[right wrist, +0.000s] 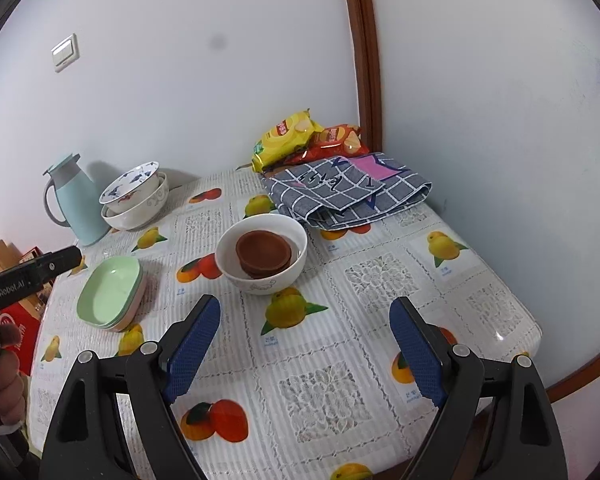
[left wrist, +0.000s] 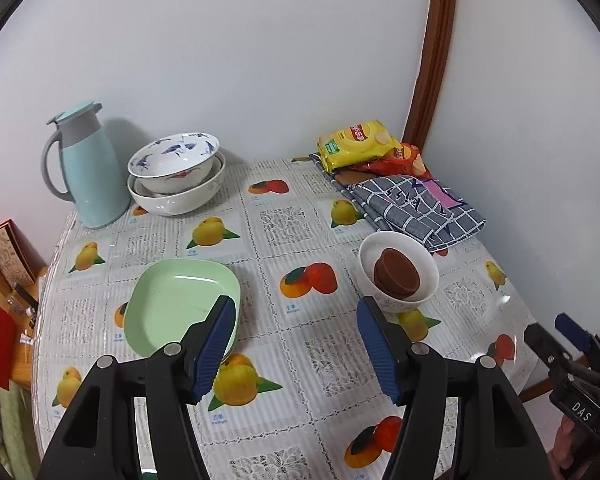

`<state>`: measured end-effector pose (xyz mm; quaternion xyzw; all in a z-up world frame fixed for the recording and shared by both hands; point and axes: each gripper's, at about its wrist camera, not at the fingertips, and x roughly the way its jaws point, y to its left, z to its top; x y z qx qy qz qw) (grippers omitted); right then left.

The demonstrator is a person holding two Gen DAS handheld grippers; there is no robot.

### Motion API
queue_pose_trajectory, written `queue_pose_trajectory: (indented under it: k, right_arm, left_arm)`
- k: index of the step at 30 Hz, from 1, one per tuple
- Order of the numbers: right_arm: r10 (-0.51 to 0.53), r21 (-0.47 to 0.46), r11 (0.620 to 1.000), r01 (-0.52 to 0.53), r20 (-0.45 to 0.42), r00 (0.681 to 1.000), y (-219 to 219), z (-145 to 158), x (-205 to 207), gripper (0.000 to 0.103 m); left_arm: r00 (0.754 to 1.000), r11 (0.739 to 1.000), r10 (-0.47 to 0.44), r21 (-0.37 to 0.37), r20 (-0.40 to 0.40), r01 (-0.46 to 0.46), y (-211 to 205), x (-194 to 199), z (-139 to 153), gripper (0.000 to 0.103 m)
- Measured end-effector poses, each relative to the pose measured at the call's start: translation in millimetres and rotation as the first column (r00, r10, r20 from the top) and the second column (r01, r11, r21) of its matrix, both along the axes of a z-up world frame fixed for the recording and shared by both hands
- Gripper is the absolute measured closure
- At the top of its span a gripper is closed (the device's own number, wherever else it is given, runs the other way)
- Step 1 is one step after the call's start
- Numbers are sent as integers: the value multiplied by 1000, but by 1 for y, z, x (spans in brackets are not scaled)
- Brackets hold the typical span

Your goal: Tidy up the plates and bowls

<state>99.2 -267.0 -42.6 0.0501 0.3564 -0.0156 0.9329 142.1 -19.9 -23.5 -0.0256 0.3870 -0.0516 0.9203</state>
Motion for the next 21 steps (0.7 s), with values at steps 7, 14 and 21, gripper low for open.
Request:
queue_pose_trajectory:
  k: [7, 14, 21]
  right_arm:
    - [-1, 35, 999, -1, 62, 998, -8, 0, 19, 17]
    - [20, 45, 999, -20, -6, 1000, -17, -12, 61, 17]
    - [-5, 47, 999, 8, -74, 997, -28, -30, 97, 17]
  left_arm:
    - [1000, 1000, -4, 2, -7, 4, -6, 21, -3, 42]
    - [999, 1000, 4, -20, -40, -5, -12, 50, -16, 42]
    - [995, 999, -40, -11, -92, 39, -25, 76, -34, 42]
